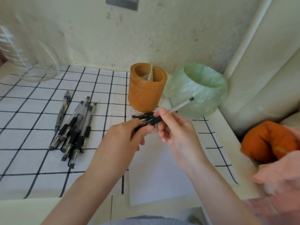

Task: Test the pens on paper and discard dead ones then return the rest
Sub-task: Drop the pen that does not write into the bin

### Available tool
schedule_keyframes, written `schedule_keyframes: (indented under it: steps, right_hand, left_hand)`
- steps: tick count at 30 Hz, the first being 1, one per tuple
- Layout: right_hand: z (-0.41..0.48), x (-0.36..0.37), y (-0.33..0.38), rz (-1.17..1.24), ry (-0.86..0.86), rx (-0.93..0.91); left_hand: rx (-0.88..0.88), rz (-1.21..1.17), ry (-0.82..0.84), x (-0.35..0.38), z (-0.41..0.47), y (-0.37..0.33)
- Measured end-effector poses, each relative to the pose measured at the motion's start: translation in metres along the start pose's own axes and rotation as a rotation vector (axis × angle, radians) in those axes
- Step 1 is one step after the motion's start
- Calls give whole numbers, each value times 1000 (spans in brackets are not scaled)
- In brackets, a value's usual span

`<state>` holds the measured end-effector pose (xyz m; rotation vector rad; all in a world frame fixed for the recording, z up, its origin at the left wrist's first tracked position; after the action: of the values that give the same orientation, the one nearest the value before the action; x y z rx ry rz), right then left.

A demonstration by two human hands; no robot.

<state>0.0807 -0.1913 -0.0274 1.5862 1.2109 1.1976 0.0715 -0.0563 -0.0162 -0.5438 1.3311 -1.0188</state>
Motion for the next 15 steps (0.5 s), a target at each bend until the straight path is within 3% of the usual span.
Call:
schedule_keyframes:
  steps: [7, 11, 15]
  right_hand:
    - [5, -39, 84, -220, -239, -279]
    - [42, -68, 159, -617, -474, -429]
    - [81, -77, 190, -967, -587, -376]
  left_hand:
    - [60, -17, -102, 4, 20, -21]
    - [76, 58, -84, 7, 17, -17]
    - [69, 126, -56, 3, 14, -7]
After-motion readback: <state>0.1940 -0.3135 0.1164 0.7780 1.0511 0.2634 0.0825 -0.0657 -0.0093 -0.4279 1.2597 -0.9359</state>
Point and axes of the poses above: each hand's wrist, its own z-axis towards the middle knuckle, its own x-axis out of the palm, y = z × x, the point moved 6 cm from there along z, towards the middle knuckle, and after that the axes turned 7 degrees about x, right-handed, at the moved point
